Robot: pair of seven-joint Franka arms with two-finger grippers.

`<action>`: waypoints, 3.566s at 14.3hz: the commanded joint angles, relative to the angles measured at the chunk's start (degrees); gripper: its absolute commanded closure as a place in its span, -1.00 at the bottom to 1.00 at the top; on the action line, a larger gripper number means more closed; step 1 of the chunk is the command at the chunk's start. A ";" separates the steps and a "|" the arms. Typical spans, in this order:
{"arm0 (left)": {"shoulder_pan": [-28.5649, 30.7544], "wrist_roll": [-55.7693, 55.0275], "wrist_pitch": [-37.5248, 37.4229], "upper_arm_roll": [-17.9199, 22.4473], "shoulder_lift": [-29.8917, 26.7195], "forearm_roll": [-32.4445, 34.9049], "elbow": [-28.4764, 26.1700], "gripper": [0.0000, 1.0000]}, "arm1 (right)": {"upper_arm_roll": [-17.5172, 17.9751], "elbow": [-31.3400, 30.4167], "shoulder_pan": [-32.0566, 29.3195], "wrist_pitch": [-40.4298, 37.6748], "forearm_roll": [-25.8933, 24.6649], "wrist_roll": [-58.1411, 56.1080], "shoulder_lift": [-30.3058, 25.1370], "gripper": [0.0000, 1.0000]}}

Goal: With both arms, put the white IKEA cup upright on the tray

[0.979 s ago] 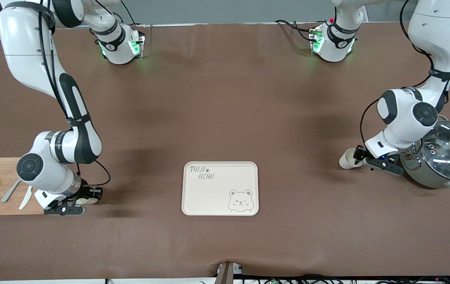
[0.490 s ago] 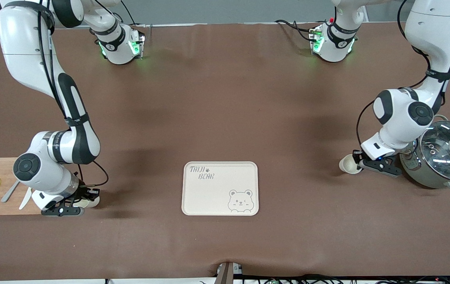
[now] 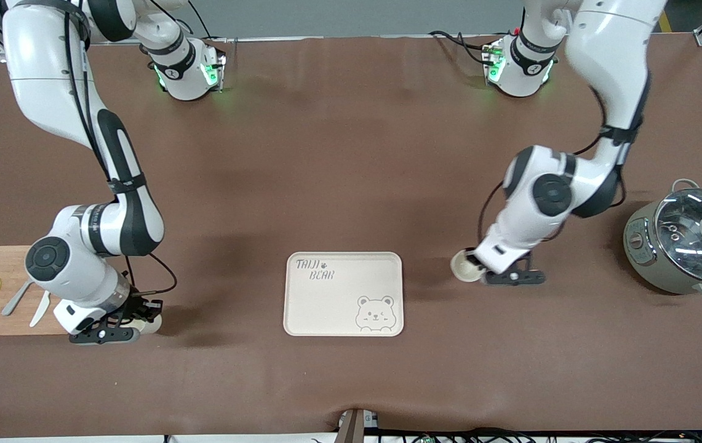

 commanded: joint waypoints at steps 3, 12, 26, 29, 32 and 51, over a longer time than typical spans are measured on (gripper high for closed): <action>-6.53 -12.57 -5.76 0.84 12.03 2.66 18.62 1.00 | -0.21 2.76 4.60 -1.30 0.60 4.47 -0.18 1.00; -21.65 -26.03 0.39 10.77 18.71 2.92 25.40 1.00 | -0.30 11.28 14.45 -3.23 -0.01 27.59 4.82 1.00; -22.62 -27.34 4.70 10.77 21.00 4.86 24.70 -1.00 | -0.57 21.57 23.50 -7.46 -0.54 48.18 11.16 1.00; -21.31 -27.35 3.74 10.68 19.60 4.24 24.78 -1.00 | -0.57 21.57 24.82 -7.37 -0.54 48.97 11.78 1.00; -20.25 -27.18 0.32 10.68 18.28 2.48 24.87 -1.00 | -0.48 21.57 25.71 -7.28 -0.45 48.97 12.83 1.00; 6.53 30.16 -45.64 9.54 -14.23 -6.65 23.82 -1.00 | -0.21 22.71 22.81 -10.70 -0.01 48.18 9.68 -0.94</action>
